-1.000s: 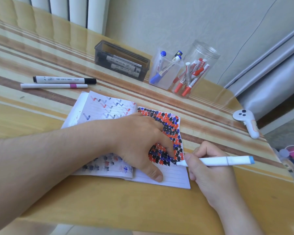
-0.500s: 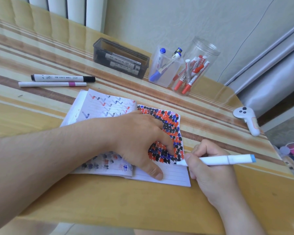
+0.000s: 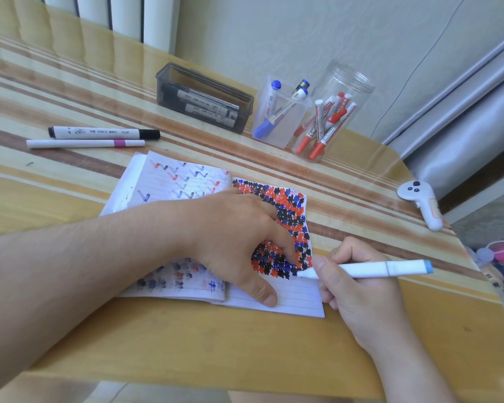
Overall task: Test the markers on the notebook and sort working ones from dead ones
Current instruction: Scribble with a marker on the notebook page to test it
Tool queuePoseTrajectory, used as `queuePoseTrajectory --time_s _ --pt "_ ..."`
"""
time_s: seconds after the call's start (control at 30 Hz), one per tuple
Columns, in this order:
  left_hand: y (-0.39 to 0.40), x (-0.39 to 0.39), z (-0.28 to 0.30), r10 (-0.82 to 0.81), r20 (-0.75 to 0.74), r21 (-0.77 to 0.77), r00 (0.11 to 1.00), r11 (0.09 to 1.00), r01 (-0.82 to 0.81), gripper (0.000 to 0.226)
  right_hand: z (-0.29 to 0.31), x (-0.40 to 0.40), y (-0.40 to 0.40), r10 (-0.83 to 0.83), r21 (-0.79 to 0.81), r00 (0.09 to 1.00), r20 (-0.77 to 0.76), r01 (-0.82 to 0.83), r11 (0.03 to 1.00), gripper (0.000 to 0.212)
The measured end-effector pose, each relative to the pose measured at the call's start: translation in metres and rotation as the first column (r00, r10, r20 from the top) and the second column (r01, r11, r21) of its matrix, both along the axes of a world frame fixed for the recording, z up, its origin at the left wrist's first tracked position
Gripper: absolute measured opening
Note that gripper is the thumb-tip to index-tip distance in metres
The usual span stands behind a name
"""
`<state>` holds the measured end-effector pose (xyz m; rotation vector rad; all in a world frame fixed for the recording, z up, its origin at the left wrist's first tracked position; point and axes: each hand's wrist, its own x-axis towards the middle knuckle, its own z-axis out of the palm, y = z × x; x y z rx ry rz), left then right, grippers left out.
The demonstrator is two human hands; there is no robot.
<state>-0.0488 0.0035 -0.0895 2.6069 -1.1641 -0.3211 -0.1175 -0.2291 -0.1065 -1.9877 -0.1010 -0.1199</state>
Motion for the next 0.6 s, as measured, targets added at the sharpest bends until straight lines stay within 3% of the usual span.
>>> queuePoseTrajectory --time_s 0.3,0.4,0.47,0.6 --pt "0.001 -0.002 0.002 0.009 -0.007 -0.002 1.000 1.000 -0.009 0.078 0.000 0.001 -0.001 0.016 -0.017 1.000 0.005 -0.016 1.000 0.034" --pt "0.001 -0.005 0.003 0.006 0.043 0.005 0.999 1.000 -0.006 0.064 0.000 0.001 -0.001 0.006 0.002 1.000 0.000 -0.006 1.000 0.034" --pt "0.001 -0.005 0.002 0.035 0.050 -0.088 0.998 0.996 -0.030 0.052 0.003 0.002 -0.001 -0.004 0.117 1.000 0.002 0.004 0.993 0.034" --pt "0.010 0.008 0.000 0.139 -0.111 -0.312 0.984 0.935 -0.168 0.045 0.008 0.004 -0.007 0.103 0.402 0.995 -0.013 -0.090 0.911 0.047"
